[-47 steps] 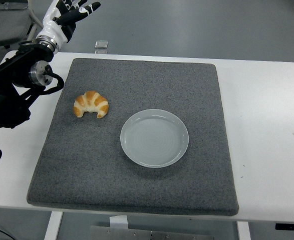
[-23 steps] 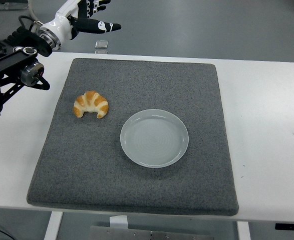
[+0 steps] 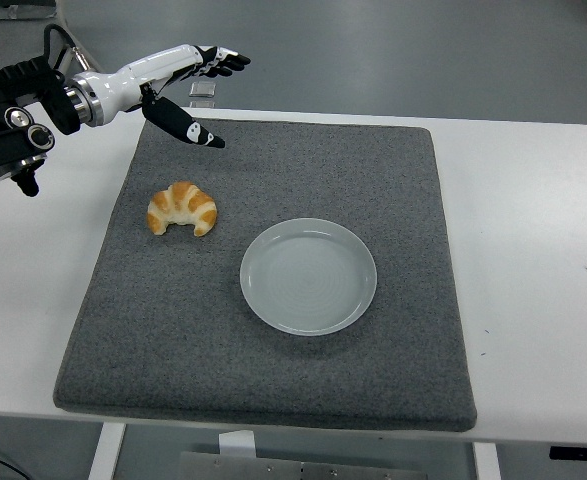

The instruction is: Place the bread on the plate

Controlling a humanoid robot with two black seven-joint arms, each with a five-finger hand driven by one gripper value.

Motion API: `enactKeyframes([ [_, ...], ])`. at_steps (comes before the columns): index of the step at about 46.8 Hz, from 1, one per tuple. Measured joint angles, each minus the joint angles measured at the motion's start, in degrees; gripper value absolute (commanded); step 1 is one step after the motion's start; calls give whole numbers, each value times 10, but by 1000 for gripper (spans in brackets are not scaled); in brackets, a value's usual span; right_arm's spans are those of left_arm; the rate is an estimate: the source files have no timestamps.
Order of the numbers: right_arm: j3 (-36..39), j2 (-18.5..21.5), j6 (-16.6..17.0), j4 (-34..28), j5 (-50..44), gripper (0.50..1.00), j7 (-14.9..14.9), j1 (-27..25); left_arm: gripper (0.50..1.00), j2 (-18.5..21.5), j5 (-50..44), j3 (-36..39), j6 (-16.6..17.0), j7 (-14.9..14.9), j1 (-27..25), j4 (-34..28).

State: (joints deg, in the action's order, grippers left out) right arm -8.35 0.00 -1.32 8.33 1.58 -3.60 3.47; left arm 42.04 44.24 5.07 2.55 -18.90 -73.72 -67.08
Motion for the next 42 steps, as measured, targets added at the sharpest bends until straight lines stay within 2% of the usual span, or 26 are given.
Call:
enactKeyframes([
  [8,0,0,0,0,0,930,0,0,1000,24,58,39,0,1,-18,-29],
  [17,0,0,0,0,0,930,0,0,1000,28,73,98,1,9,-44,-34],
  [27,0,0,0,0,0,930,0,0,1000,29,62,110,13,70,-41,-34],
  [42,0,0,0,0,0,930,0,0,1000,31,40,114,20,95,-31,-51],
])
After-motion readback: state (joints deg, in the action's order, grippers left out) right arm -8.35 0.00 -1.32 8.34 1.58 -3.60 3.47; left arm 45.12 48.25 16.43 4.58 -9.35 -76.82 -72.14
